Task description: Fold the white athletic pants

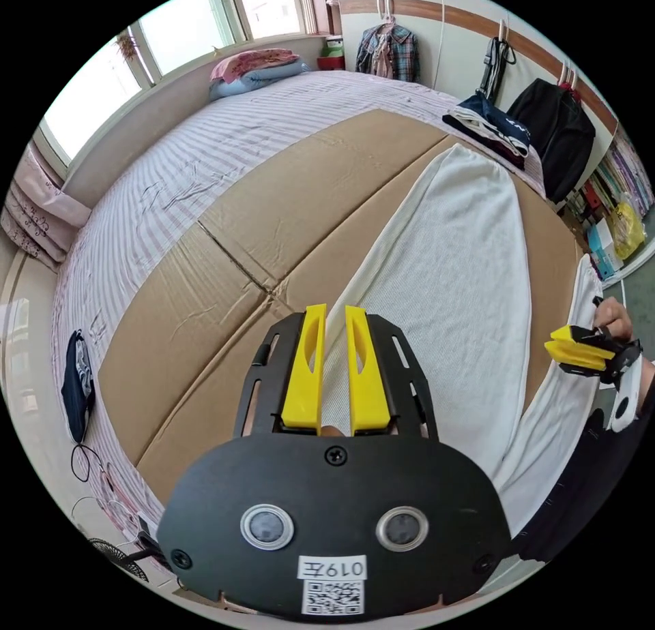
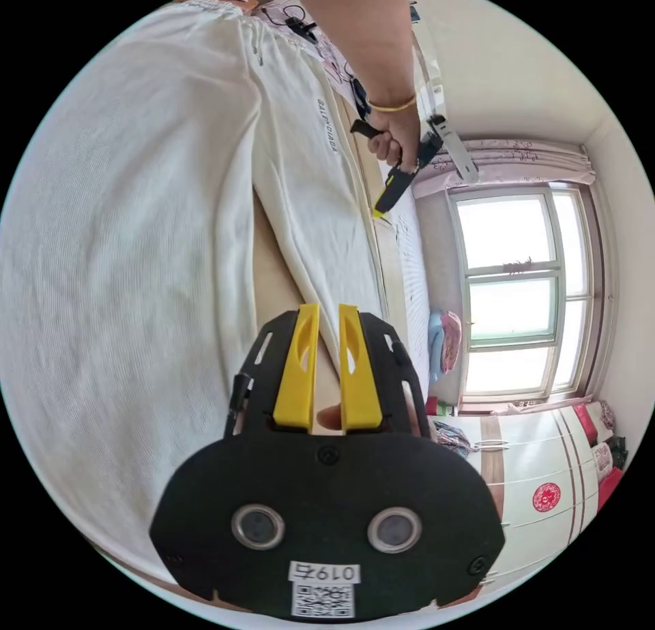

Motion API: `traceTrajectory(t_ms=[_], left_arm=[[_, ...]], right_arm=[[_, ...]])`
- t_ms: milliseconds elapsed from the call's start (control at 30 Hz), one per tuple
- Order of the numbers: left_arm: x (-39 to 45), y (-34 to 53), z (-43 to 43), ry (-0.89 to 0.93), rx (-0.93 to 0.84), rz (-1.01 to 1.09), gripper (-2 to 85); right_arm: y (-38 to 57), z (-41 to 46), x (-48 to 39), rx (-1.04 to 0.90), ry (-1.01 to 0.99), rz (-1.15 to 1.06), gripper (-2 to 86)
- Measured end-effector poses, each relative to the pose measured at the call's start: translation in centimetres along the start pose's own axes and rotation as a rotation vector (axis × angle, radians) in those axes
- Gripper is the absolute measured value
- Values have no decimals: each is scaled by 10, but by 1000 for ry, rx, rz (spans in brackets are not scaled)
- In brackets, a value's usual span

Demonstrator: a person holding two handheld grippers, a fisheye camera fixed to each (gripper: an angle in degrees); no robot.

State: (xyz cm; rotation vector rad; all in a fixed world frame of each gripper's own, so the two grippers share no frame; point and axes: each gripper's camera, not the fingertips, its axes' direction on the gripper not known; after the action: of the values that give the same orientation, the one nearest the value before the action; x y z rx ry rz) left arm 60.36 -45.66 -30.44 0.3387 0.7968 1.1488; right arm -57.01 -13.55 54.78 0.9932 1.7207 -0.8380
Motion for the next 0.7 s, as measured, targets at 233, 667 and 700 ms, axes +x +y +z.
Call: traceTrajectory(t_ms=[233,667,700], left_arm=[[25,-61,35,153,42,30,46],[65,-123,91,87,-46,95,18],[67,-124,92,80,-46,96,17]], right_arm=[[23,52,-7,-26,-20,-173,71],[55,105,-14,-31,-75,-204,2],[57,108,-15,-29,-64,-206,3]])
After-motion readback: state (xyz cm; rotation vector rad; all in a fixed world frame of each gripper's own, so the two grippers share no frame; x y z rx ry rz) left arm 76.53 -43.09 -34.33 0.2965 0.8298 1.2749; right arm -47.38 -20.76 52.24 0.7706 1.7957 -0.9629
